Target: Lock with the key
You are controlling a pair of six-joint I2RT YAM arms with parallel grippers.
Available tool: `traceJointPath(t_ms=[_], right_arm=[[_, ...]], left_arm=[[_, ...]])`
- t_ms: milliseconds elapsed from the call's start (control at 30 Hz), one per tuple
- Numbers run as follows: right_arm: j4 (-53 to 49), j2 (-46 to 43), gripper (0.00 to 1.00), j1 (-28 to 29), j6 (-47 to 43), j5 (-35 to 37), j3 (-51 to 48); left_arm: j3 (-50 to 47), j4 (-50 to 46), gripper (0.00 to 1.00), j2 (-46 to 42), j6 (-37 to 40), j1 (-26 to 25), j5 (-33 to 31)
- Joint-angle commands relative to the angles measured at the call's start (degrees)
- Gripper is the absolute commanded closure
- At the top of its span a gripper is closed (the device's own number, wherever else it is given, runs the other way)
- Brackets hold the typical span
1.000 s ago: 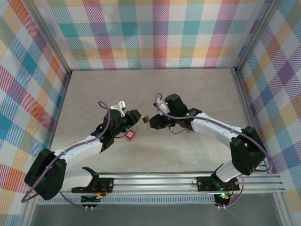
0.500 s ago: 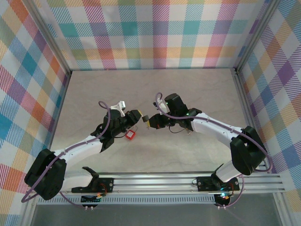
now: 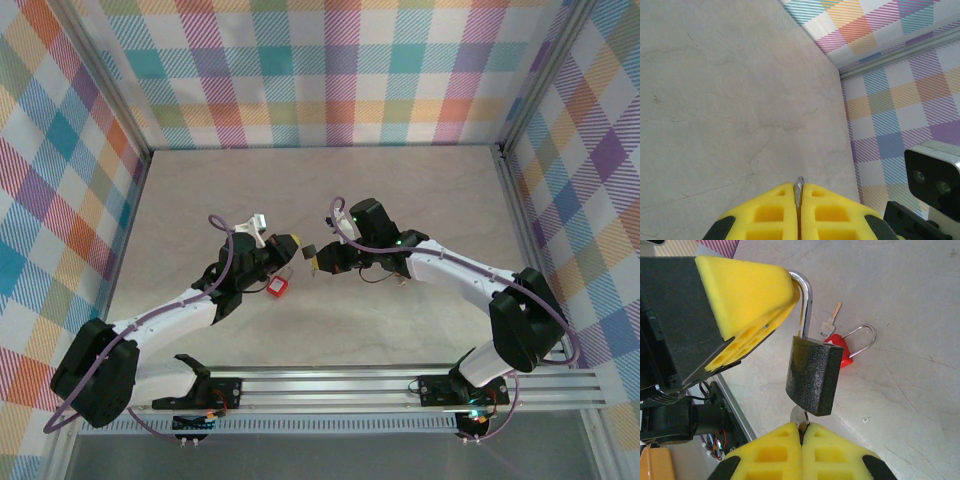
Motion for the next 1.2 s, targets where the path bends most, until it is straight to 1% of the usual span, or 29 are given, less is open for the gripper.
traceJointPath(t_ms=[0,67,100,167,200,333,367,467,700,967,1167], right_arm=[[1.76,-1.02,1.00,0.23,-0.03,-1.49,-0.09],[1.78,-1.07,1.00,0.22,-0.09,-1.40,-0.20],[1.76,-1.16,0.97,0.22,-0.11,-1.40,-0.26],[1.78,-1.70,0.83,0.23,-0.22,-1.07,-0.53],[1.76,-2.06,0.79,0.22,-0.29,-0.69,-0.65],[0.98,-4.19,0.56,0.18,-1.22,2.28,-1.34],[0.79,-4.55,0.52,0.19,-1.30,2.87,-1.36],[1.08,-4.89,0.46,0.18,-0.94,2.92,-1.70],[4.61,-2.26,0.43,1.11,1.19,1.63,-2.26],[3.45,2.46,0.36,4.75,0.06,5.65,1.95],[3.08,5.33,0.37,5.76,0.44,8.60,3.52]], left_arm=[[0.85,-1.50,1.00,-1.18,1.99,-0.27,0.41],[0.75,-1.50,1.00,-1.22,2.25,-0.27,0.58],[0.69,-1.50,1.00,-1.29,2.35,-0.27,0.58],[0.50,-1.96,1.00,-1.87,2.73,-0.27,0.39],[0.50,-2.45,1.00,-2.12,2.86,-0.27,0.13],[0.70,-4.67,1.00,-2.99,3.88,-0.27,-0.37],[0.60,-4.67,1.00,-3.06,3.93,-0.27,-0.18],[0.34,-4.16,1.00,-3.11,3.59,-0.28,0.40],[0.76,-4.67,1.00,-2.89,2.44,-0.53,1.05],[0.72,-4.01,1.00,-2.35,2.00,-1.06,1.41],[0.85,-4.14,1.00,-2.66,2.00,-1.32,1.30]])
